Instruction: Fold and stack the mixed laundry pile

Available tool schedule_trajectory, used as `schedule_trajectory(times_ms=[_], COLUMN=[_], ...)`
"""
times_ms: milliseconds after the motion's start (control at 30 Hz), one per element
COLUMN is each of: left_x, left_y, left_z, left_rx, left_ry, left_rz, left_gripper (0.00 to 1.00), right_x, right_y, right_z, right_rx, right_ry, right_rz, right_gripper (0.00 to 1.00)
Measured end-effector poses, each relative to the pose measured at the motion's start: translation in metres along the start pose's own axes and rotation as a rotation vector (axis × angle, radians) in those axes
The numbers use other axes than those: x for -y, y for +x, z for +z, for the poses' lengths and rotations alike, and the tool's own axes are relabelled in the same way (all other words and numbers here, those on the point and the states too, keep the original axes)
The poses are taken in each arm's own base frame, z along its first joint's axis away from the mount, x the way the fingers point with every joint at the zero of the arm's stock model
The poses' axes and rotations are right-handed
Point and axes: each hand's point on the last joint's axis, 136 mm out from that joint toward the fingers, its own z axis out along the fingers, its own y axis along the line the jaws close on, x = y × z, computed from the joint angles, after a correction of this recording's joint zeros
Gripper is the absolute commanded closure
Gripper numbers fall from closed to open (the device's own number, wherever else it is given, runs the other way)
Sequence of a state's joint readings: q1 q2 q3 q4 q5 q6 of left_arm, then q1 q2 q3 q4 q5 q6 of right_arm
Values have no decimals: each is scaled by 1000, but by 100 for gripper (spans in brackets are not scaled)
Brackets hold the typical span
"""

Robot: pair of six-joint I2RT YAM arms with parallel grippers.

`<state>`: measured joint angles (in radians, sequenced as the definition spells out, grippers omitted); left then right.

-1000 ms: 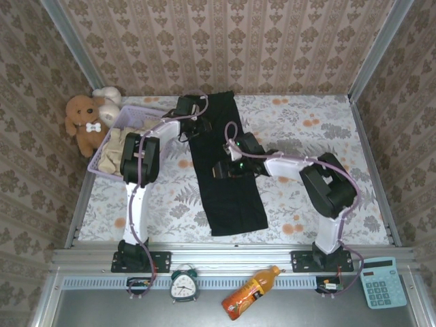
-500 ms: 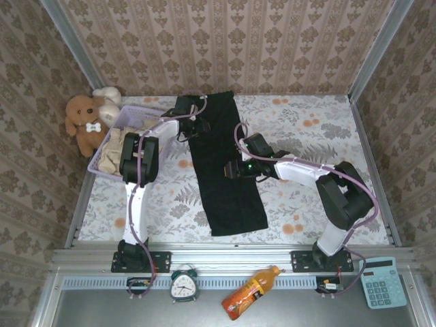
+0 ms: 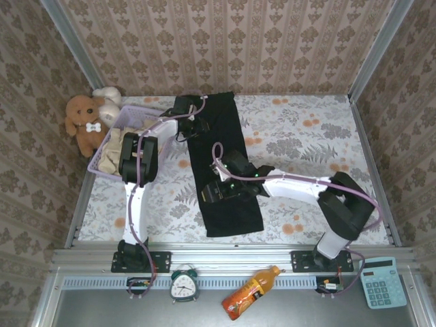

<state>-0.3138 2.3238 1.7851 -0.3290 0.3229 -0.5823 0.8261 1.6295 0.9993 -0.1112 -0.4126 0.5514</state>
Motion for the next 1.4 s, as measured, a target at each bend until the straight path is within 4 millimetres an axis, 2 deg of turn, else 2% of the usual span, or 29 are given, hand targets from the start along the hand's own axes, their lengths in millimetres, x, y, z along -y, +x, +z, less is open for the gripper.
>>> schedule_trajectory(times_ms=[33, 100, 167, 233, 333, 400, 467, 567, 633, 700, 767, 833, 900, 967, 1067, 1200, 1300, 1400], left_x=[0, 0, 0, 0, 1, 2, 6, 20, 38, 59, 80, 97, 105, 104, 89, 105, 111, 133], left_y=[0, 0, 1, 1, 3, 6, 9, 15, 18, 25, 36, 52, 71, 89, 110, 87, 87, 86], left_z=[0, 0, 0, 0, -2, -7, -17, -43, -62, -74, -76, -65, -45, -21, 14, 18, 34, 45], left_rx=[-1, -4, -6, -9, -20, -33, -37, -32, -13, 3, 0, -24, -65, -115, -178, -131, -137, -134], left_ry=[1, 3, 3, 5, 9, 5, 4, 19, 46, 84, 124, 154, 162, 151, 110, 132, 136, 172], left_rz=[-1, -2, -2, -3, -6, -6, -2, 15, 40, 72, 102, 126, 137, 142, 136, 147, 156, 182], left_gripper=[60, 60, 60, 60, 59, 58, 58, 57, 57, 57, 57, 58, 58, 58, 59, 59, 59, 59], right_x=[-6, 1, 24, 57, 103, 123, 133, 140, 145, 150, 157, 160, 161, 162, 161, 161, 159, 155], right_y=[-2, -8, -13, -12, 1, 12, 20, 32, 37, 41, 47, 49, 49, 50, 58, 69, 70, 70], right_z=[-7, -19, -28, -35, -44, -49, -51, -48, -44, -39, -34, -33, -34, -36, -42, -47, -45, -42], right_rx=[16, 46, 72, 86, 78, 62, 53, 32, 17, 3, -15, -19, -9, 4, 24, 45, 72, 85], right_ry=[-8, 21, 87, 173, 304, 374, 402, 413, 421, 432, 454, 464, 470, 471, 466, 456, 439, 424], right_rz=[-8, 6, 52, 116, 203, 241, 263, 296, 323, 343, 365, 384, 401, 416, 437, 470, 495, 507], right_gripper=[36, 36, 36, 36, 36, 36, 42, 64, 75, 80, 80, 80, 78, 76, 75, 74, 74, 74])
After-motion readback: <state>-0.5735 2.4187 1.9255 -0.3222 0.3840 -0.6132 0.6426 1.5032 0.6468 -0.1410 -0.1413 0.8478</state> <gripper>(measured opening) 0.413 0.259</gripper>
